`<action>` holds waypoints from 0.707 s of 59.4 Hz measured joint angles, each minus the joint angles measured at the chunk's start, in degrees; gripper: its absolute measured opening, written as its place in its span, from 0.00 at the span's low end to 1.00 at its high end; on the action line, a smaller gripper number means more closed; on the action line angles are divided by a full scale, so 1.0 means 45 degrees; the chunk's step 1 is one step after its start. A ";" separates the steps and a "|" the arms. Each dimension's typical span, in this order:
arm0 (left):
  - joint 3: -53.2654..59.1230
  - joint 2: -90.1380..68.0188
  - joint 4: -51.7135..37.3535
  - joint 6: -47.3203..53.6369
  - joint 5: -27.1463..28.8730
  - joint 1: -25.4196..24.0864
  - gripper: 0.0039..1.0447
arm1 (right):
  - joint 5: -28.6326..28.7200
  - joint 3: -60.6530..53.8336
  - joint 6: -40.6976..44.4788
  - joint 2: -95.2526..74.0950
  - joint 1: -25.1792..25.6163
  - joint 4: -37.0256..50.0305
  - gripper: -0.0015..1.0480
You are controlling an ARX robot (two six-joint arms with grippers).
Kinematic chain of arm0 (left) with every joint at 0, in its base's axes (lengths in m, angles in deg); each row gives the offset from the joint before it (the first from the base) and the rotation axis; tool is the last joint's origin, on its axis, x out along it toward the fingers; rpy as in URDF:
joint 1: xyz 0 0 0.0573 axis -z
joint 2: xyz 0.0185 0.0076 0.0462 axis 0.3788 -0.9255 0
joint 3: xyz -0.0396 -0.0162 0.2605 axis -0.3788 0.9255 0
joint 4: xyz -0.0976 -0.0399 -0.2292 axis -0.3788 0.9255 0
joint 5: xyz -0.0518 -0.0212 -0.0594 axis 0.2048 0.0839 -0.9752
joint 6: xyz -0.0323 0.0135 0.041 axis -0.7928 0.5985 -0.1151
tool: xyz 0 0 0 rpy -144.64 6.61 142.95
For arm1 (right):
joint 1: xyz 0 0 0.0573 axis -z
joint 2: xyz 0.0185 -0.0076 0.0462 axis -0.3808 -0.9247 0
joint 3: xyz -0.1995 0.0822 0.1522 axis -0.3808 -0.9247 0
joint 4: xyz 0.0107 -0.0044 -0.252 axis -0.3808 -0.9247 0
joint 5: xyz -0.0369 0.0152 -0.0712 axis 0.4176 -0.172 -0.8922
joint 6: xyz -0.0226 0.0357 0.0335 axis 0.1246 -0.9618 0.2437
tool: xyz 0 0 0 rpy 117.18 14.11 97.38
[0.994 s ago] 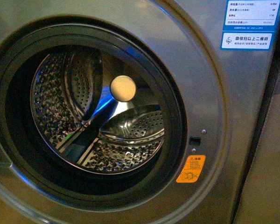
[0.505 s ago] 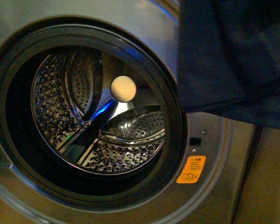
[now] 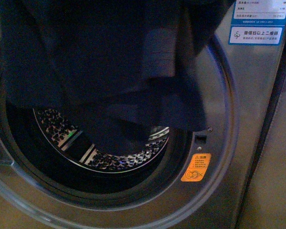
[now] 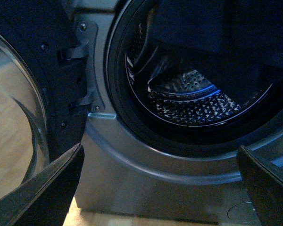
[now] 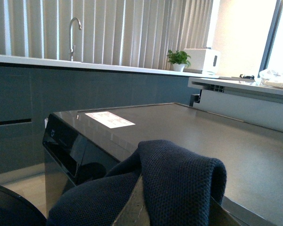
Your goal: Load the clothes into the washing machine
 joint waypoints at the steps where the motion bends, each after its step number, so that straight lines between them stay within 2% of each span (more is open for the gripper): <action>1: 0.0000 -0.0005 0.0000 0.0000 0.0000 0.0000 0.94 | -0.0005 0.0000 0.0000 0.0005 0.0005 0.0005 0.05; 42: 0.0000 0.0000 0.0000 0.0000 0.0000 0.0000 0.94 | -0.0049 0.0000 0.0010 0.0029 0.0044 0.0024 0.05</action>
